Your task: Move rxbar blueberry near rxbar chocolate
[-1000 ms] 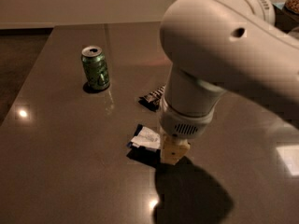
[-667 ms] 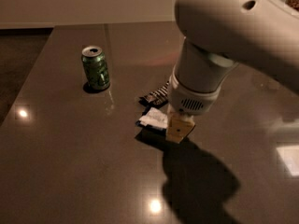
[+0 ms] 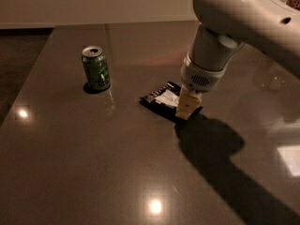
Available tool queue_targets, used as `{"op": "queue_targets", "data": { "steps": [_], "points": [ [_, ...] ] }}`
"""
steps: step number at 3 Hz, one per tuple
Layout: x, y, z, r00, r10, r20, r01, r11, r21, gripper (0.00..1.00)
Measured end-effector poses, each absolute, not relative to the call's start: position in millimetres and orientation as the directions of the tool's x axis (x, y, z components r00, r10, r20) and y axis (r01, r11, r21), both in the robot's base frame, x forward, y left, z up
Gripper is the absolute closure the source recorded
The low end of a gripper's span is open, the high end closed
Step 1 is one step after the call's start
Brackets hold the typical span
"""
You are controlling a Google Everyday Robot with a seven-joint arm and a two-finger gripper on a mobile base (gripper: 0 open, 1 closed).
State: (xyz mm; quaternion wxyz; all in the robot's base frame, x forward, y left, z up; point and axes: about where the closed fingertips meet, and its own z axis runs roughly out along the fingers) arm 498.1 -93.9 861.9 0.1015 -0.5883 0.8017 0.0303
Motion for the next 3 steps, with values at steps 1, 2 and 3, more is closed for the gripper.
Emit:
{"op": "queue_targets", "data": {
  "steps": [1, 2, 3],
  "points": [
    [519.5, -104.1, 852.8, -0.326, -0.920, -0.216, -0.936, 0.346, -0.062, 0.77],
    [519.1, -109.5, 857.1, -0.321, -0.916, -0.243, -0.935, 0.348, -0.077, 0.54],
    [518.6, -108.8, 857.3, -0.320, -0.916, -0.241, -0.935, 0.347, -0.079, 0.24]
  ]
}}
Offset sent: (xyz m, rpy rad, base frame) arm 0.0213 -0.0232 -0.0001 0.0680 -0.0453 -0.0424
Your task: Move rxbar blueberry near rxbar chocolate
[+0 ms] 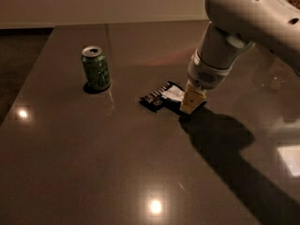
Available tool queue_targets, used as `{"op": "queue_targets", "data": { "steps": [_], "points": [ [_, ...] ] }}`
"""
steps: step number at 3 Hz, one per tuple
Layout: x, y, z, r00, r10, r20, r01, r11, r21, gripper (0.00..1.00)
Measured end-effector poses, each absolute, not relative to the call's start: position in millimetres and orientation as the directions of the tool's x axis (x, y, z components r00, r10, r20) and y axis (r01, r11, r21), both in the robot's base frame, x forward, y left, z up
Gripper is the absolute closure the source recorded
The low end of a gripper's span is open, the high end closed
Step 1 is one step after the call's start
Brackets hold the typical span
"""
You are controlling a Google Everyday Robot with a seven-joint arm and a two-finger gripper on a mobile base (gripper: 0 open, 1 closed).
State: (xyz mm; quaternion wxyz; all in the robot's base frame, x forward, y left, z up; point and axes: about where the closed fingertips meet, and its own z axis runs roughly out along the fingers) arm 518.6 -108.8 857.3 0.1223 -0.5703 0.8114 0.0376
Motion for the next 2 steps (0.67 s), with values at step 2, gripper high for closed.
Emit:
{"op": "queue_targets", "data": {
  "steps": [2],
  "points": [
    [518.1, -108.2, 857.7, -0.318, -0.917, -0.241, -0.935, 0.346, -0.081, 0.00]
  ]
}}
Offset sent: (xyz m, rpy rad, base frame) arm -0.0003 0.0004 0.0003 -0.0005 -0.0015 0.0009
